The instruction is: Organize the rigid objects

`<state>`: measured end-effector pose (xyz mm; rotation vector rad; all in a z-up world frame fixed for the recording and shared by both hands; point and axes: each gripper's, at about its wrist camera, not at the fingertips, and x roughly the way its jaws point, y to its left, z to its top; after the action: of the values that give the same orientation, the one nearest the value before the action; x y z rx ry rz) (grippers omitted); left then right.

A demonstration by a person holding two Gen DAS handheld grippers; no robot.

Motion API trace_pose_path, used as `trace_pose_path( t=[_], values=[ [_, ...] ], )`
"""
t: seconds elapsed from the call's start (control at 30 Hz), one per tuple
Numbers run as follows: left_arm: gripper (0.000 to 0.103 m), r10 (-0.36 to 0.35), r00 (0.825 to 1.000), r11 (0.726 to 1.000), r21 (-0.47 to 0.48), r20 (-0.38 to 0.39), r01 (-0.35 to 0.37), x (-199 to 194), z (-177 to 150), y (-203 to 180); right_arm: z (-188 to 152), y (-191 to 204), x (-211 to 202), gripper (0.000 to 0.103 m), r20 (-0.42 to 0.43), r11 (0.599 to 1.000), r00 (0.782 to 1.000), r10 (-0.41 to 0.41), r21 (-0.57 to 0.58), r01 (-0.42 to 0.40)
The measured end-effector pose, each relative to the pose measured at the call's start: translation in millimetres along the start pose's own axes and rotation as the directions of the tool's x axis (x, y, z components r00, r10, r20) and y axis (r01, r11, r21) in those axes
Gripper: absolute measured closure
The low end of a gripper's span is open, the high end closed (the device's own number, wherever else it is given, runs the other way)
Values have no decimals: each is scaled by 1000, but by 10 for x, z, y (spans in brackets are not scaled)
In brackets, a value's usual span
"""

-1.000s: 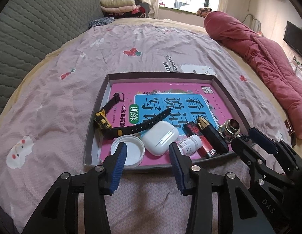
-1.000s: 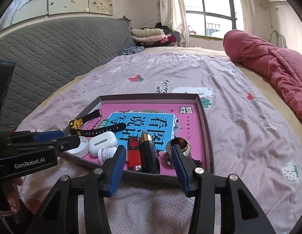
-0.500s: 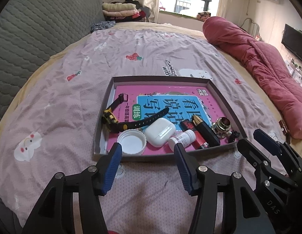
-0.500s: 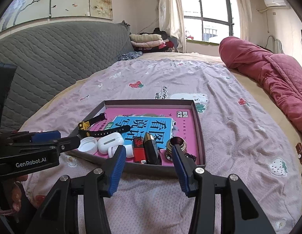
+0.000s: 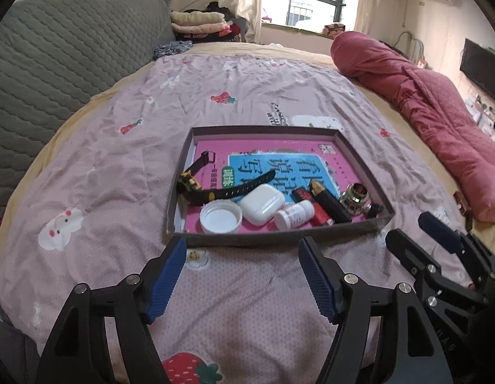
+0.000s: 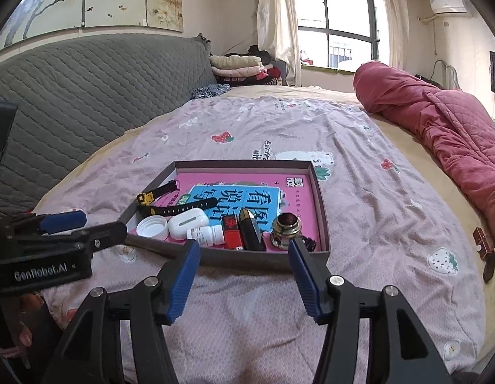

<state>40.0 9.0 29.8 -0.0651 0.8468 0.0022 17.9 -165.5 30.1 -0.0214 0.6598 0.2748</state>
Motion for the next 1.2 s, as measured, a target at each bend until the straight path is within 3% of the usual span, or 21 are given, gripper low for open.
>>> trace_pose_path(
  t=[0.43, 0.77, 1.2],
  values=[
    [29, 38, 998, 997, -60, -50, -41, 106, -264, 68, -151, 60, -8, 46, -40, 1000, 999, 6, -11, -6],
    [29, 61, 996, 998, -24, -62, -62, 230, -341, 19, -260, 39, 91, 46, -55, 1000, 999, 2, 5, -2],
    [29, 24, 997, 1000, -18, -70, -25, 346, -390, -4, -411, 31, 275, 46, -94, 1000, 995, -24, -15, 22]
  ],
)
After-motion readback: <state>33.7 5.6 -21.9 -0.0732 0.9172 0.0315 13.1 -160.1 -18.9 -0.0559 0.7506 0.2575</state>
